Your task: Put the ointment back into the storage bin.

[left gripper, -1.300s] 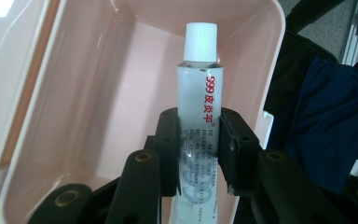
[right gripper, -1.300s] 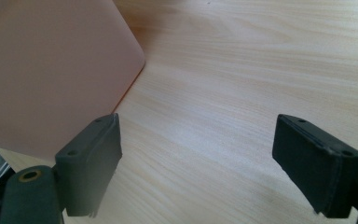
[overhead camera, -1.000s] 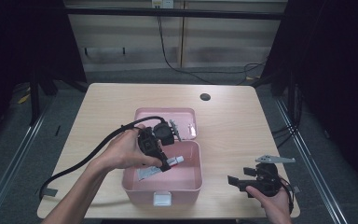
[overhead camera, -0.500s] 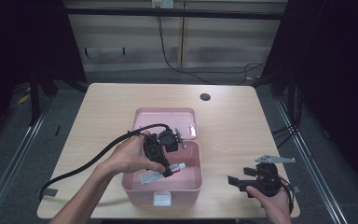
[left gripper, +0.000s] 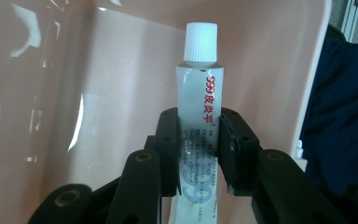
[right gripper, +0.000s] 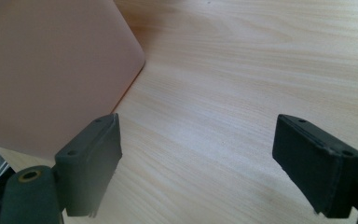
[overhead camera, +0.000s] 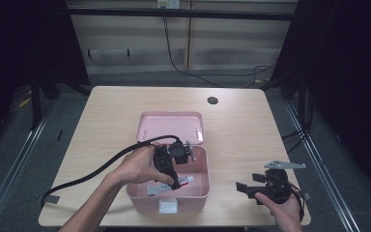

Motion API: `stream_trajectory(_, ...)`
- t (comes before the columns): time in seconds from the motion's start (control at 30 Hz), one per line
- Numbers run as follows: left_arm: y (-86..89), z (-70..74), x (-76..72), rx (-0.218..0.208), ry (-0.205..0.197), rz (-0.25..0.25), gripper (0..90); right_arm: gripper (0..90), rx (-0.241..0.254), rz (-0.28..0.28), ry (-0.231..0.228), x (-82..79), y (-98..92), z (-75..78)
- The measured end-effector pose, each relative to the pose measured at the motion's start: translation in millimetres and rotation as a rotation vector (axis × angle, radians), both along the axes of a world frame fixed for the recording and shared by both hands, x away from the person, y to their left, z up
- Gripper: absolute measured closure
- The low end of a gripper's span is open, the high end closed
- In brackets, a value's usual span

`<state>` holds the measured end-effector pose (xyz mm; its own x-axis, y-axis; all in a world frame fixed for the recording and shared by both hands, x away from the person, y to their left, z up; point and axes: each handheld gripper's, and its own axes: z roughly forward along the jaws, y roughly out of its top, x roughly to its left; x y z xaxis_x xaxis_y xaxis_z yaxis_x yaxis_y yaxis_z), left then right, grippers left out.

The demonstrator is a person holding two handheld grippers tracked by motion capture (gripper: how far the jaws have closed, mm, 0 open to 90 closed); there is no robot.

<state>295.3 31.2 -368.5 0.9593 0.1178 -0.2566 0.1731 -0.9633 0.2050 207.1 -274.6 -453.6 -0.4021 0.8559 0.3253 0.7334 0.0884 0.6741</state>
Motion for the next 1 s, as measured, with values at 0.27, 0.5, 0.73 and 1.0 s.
stream_trajectory(0.27,-3.0,-11.2,1.4,0.015,0.008,0.017,70.9,15.7,-0.001,0.000,0.000,-0.1,-0.1,0.0)
stream_trajectory(0.5,-5.6,-20.5,-0.2,0.029,0.021,0.009,70.9,15.7,-0.002,-0.001,0.000,-0.2,-0.1,0.1)
stream_trajectory(0.73,-3.2,-29.2,2.3,0.041,0.057,0.018,70.8,15.7,-0.003,0.000,0.001,-0.2,-0.1,0.0)
stream_trajectory(1.0,-3.7,-38.5,4.8,0.058,0.055,0.017,70.8,15.7,-0.005,-0.003,0.003,0.0,0.5,-0.1)
